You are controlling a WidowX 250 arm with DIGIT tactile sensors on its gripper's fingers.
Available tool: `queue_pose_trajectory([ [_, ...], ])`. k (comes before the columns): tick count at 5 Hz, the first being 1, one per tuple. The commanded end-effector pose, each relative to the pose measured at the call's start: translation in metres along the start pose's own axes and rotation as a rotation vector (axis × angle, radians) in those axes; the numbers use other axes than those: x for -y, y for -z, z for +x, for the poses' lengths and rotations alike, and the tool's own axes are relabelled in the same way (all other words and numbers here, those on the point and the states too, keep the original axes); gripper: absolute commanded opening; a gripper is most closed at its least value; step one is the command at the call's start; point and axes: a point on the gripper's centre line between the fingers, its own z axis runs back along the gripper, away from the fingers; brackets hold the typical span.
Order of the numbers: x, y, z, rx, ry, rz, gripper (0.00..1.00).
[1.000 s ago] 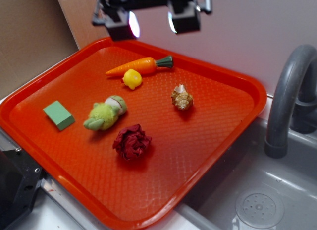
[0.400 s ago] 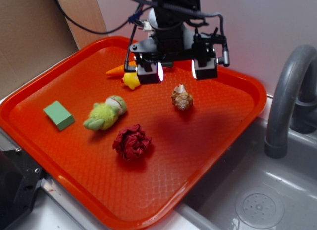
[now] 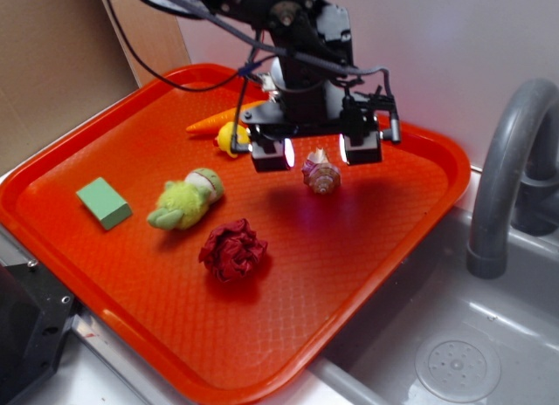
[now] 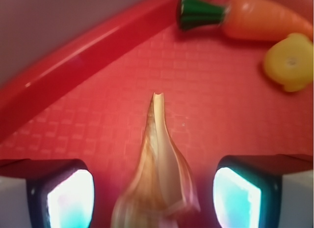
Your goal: Grab the shell.
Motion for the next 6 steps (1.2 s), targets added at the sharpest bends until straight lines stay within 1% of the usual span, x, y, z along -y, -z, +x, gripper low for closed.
queue_pose_trajectory([
  [1,-0.007,0.011,0.007,-0.084,0.093,-0.043,0.00],
  [2,-0.009,-0.009,0.011,-0.120,0.166,-0.060,0.00],
  [3,-0.005,-0.033,0.016,-0.125,0.316,-0.059,0.00],
  [4,-0.004,-0.060,0.021,-0.098,0.452,-0.019,0.00],
  [5,-0.013,-0.087,0.036,-0.060,0.542,-0.036,0.00],
  [6,-0.040,-0.123,0.057,-0.049,0.635,-0.094,0.00],
])
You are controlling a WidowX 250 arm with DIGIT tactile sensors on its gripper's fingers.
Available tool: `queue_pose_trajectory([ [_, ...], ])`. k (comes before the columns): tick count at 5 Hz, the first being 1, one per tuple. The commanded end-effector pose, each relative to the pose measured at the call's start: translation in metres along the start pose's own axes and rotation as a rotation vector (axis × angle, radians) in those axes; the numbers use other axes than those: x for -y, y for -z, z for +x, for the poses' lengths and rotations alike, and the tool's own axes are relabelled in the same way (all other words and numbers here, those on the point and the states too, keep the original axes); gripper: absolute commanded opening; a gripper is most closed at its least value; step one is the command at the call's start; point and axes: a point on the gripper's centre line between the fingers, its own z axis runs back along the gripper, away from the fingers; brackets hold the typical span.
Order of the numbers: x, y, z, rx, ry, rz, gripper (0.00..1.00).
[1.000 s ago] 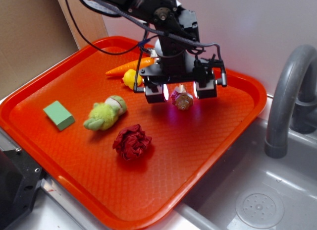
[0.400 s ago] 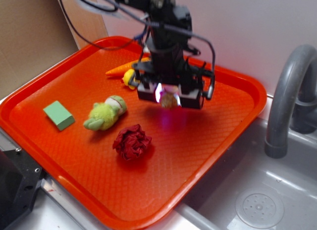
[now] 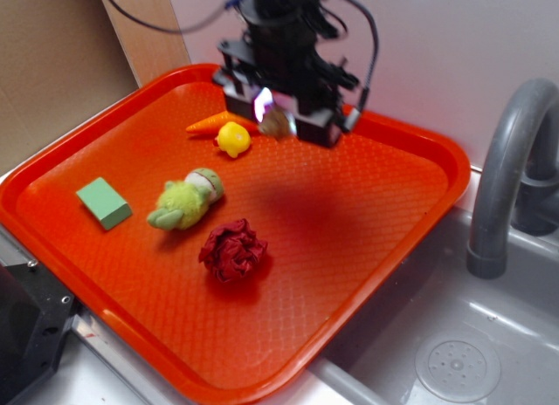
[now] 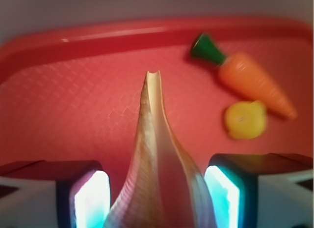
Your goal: Grab the shell.
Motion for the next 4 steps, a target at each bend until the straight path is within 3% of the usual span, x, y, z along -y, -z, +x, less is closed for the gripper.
queue_pose_trajectory([
  [1,-0.073,-0.091,0.014,0.090,0.114,-0.123,0.00],
  [2,-0.086,-0.108,0.016,0.097,0.102,-0.149,0.00],
  [3,-0.087,-0.120,0.018,0.144,0.079,-0.139,0.00],
  [4,-0.083,-0.123,0.019,0.171,0.139,-0.193,0.00],
])
